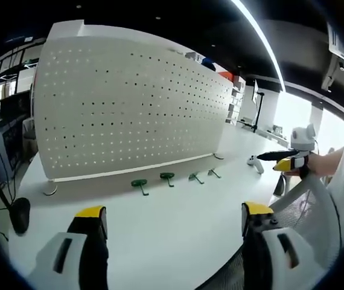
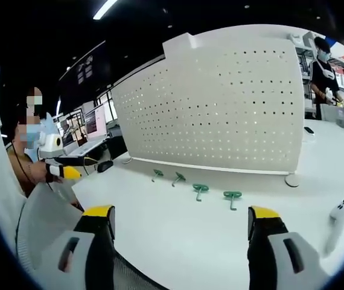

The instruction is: Insert the hook assembly into the mounting plate slot until the hook locks in place.

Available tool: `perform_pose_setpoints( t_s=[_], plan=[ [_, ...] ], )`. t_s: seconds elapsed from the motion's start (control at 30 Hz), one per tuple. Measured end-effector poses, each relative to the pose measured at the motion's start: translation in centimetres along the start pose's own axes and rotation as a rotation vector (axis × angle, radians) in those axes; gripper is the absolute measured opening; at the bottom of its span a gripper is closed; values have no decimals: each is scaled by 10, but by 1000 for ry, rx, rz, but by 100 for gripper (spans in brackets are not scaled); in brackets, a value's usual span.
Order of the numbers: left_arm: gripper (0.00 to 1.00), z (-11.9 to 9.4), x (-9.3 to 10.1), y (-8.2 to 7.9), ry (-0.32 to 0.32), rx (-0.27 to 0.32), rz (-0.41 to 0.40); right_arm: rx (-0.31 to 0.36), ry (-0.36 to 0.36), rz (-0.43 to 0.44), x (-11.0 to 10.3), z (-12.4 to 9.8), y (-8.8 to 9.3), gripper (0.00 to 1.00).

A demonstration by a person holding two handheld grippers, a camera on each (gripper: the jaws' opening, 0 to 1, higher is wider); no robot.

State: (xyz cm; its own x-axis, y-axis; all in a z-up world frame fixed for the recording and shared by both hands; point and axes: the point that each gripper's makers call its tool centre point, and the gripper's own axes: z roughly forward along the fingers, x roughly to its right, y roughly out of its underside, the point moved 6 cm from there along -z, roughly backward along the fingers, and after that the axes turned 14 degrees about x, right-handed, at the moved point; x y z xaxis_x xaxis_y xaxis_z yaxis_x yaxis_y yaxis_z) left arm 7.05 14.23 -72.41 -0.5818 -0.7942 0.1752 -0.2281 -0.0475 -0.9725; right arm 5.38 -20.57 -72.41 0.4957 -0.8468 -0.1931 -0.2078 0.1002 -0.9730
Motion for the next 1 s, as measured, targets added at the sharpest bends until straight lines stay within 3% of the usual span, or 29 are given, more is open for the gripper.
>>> perform_pose_setpoints(
  t_s=[0.7, 1.0],
  plan=[
    [93, 24, -13, -8, 105, -88, 91, -19, -28, -3, -5, 6, 1, 85],
    [92, 41, -21, -17, 169, -135, 170, 10, -44, -18, -6, 8, -6, 86]
  ],
)
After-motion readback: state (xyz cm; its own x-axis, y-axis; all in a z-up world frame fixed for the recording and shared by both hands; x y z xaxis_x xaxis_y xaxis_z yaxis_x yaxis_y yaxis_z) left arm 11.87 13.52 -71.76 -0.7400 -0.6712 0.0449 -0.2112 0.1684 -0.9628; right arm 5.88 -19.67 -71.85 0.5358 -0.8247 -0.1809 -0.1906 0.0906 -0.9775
